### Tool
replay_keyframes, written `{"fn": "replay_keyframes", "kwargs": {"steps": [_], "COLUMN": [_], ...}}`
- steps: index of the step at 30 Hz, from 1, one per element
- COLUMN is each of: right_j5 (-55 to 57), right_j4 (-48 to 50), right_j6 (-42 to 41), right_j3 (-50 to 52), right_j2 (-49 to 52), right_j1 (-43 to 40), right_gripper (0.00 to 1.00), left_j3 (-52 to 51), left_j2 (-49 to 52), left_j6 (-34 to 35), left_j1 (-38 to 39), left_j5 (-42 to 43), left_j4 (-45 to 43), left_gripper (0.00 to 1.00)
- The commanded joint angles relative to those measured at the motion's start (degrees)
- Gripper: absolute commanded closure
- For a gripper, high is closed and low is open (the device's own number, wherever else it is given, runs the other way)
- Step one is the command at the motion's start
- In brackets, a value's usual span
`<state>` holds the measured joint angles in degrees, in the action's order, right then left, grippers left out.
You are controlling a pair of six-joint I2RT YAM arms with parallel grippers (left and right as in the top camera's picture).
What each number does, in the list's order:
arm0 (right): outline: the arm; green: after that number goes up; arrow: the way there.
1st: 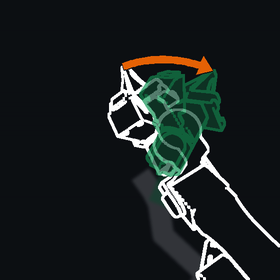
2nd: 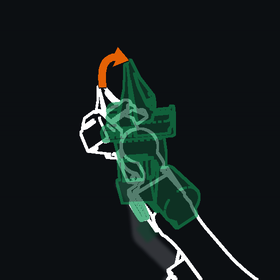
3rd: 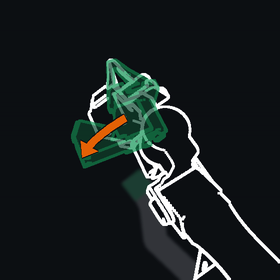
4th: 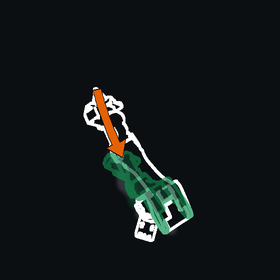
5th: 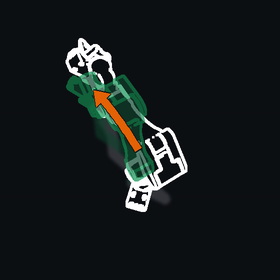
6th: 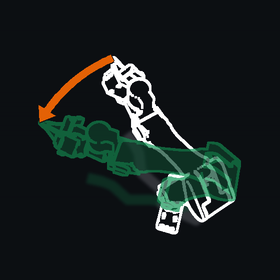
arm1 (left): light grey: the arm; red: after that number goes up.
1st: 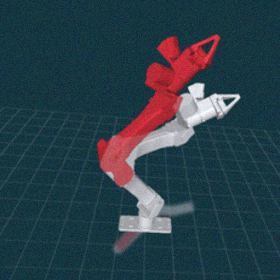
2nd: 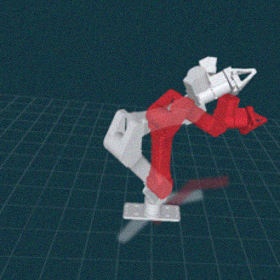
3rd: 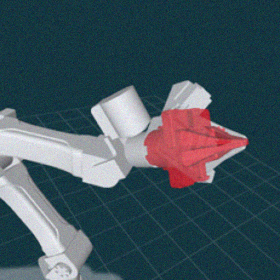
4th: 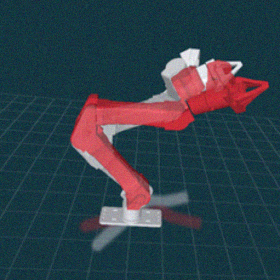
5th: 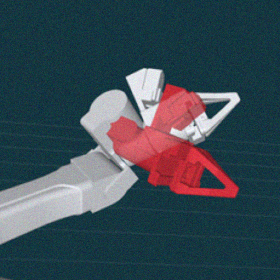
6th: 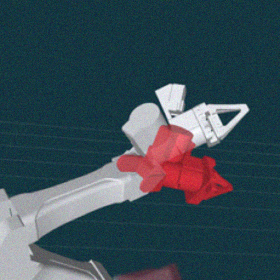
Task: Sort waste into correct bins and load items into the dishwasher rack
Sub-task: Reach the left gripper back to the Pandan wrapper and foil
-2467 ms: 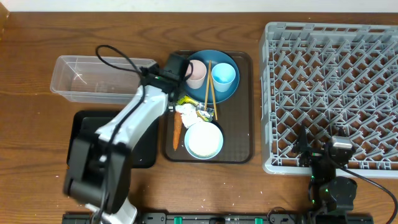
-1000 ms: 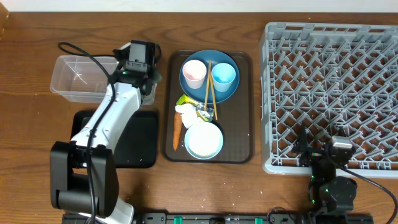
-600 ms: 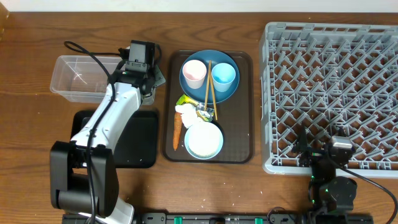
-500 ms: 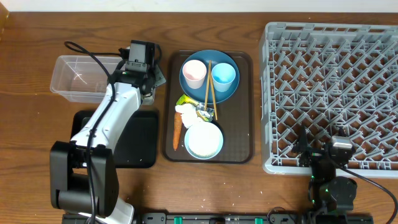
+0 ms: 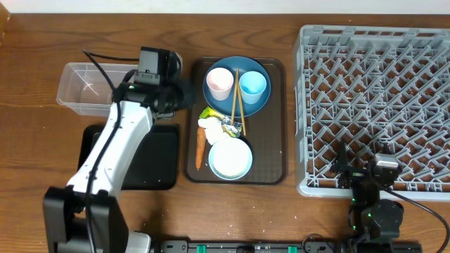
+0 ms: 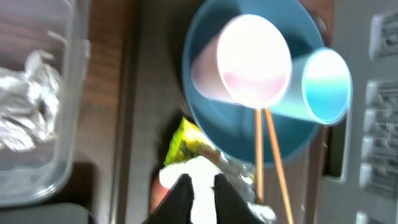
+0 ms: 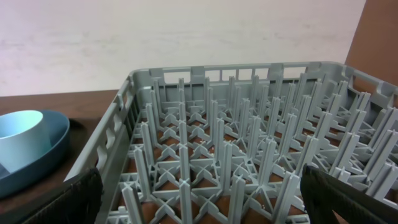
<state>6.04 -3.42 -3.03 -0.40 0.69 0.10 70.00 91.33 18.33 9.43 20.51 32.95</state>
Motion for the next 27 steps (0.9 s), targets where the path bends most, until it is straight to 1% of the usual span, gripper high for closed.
{"fn": "replay_keyframes", "kwargs": {"steps": [1, 5, 7, 9, 10, 19, 23, 27], "right_j5": [0.4, 0.4, 0.4, 0.4, 0.4, 0.4, 0.4, 0.4], "right_j4": [-0.2, -0.2, -0.2, -0.2, -0.2, -0.2, -0.2, -0.2], "right_j6": [-0.8, -0.8, -0.8, -0.8, -0.8, -0.8, -0.8, -0.8], "right_j3": [0.1, 0.1, 0.1, 0.1, 0.1, 0.1, 0.1, 0.1], "right_j2": [-0.2, -0.2, -0.2, -0.2, -0.2, -0.2, -0.2, -0.2], "right_j1": [0.8, 0.8, 0.8, 0.8, 0.8, 0.8, 0.8, 0.8], "right_gripper": [0.01, 0.01, 0.01, 0.01, 0.01, 0.01, 0.01, 0.01], "left_j3": [0.1, 0.1, 0.1, 0.1, 0.1, 0.0, -1.0, -1.5], "left_j2": [-0.3, -0.3, -0.3, -0.3, -0.3, -0.2, 0.0, 1.6], "left_j6": [-3.5, -3.1, -3.1, -3.3, -3.3, -3.3, -3.3, -3.3], "left_j1": [0.0, 1.9, 4.1, 6.5, 7.7, 18.4, 21.0, 22.1], "left_j5": [3.1, 5.2, 5.4, 4.9, 3.9, -13.4, -17.5, -18.2], "left_j4": [1.0, 1.1, 1.1, 1.3, 1.5, 4.5, 4.0, 2.2], "left_gripper": [0.77, 0.59, 0.48, 0.42, 0.4, 0.4, 0.4, 0.4]}}
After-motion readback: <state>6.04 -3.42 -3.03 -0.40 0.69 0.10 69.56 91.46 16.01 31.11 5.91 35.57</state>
